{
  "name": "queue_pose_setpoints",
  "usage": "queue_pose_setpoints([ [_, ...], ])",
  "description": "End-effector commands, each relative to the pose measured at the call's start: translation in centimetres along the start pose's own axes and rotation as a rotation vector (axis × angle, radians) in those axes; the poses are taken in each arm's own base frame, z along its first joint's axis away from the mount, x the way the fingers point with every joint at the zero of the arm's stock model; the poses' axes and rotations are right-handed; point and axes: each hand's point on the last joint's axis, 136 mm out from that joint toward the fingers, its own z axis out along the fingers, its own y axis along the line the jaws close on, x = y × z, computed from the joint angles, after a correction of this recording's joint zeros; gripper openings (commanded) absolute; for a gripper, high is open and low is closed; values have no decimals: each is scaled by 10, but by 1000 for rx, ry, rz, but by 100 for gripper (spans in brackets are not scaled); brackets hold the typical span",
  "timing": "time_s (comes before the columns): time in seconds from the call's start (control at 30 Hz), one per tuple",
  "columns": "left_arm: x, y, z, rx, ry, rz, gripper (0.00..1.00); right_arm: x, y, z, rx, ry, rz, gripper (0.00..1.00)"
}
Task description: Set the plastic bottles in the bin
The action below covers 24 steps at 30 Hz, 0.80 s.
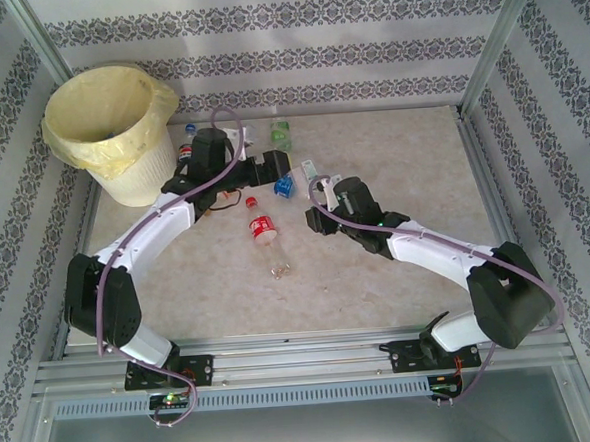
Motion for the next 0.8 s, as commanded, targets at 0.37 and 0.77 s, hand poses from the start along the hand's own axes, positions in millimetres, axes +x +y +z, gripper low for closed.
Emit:
queue_pose_setpoints([
  [0.37,14,-20,54,126,55,-47,100,-28,15,-19,-126,-123,65,24],
  [0.77,24,-18,71,114,88,-2,99,-39,31,-16,-209,-119,62,25],
])
